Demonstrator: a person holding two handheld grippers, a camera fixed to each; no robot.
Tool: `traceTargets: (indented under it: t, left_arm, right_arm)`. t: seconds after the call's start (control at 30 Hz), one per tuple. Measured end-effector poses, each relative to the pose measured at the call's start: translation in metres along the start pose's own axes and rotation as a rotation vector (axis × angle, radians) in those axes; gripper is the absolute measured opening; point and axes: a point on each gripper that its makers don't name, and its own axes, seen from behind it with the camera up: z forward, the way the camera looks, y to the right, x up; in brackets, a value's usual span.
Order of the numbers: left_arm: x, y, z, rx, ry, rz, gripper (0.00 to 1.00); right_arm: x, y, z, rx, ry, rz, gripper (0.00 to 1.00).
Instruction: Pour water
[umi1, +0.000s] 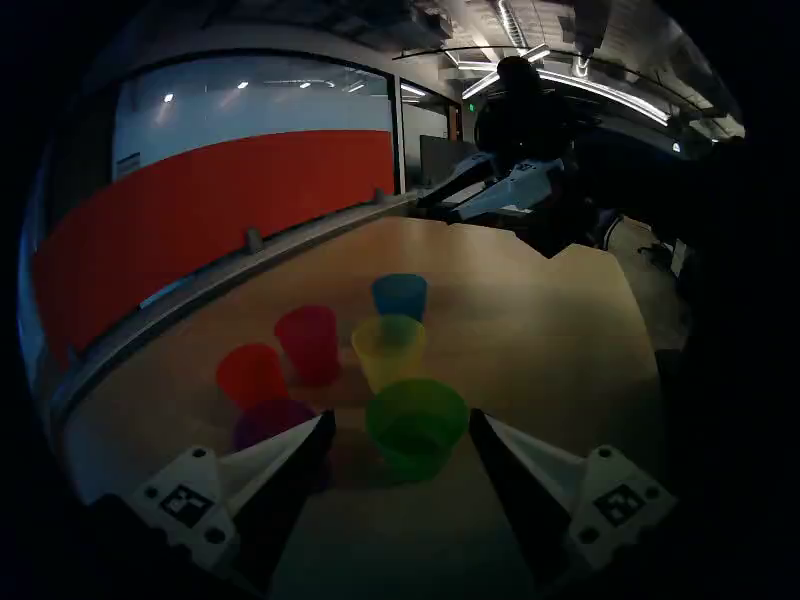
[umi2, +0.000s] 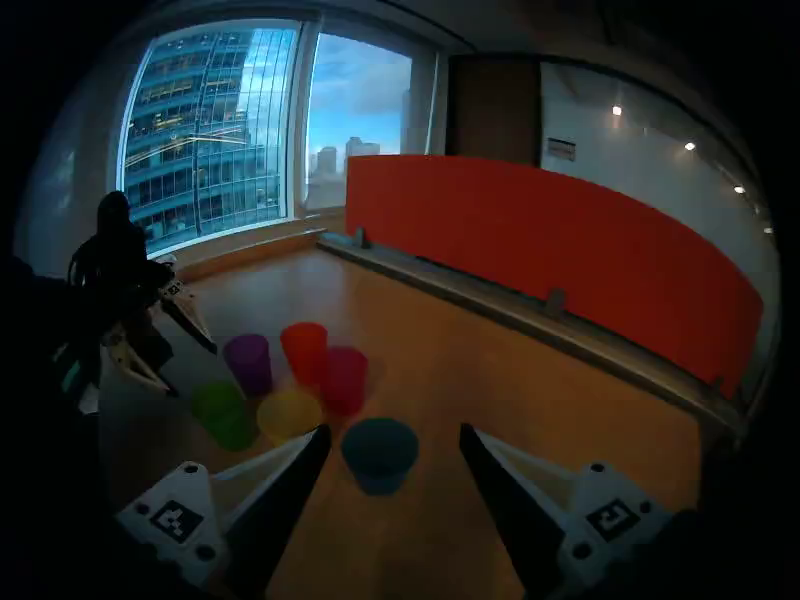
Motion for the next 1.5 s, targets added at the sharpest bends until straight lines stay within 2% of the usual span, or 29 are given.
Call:
traceTargets:
  t: [0.67, 0.87, 1.5]
  left_arm:
    - [-0.017, 0.007, 0.035, -0.041, -0.121, 0.057, 1.0]
    - [-0.02, 0.008, 0.043, -0.048, -0.145, 0.058, 1.0]
    - [-0.025, 0.013, 0.063, -0.061, -0.173, 0.054, 1.0]
  right_arm:
    - [-0.011, 0.004, 0.016, 0.021, -0.024, 0.008, 1.0]
    - [-0.018, 0.003, 0.02, 0.028, -0.038, 0.004, 1.0]
    - [-0.035, -0.006, 0.041, 0.059, -0.081, 0.0, 1.0]
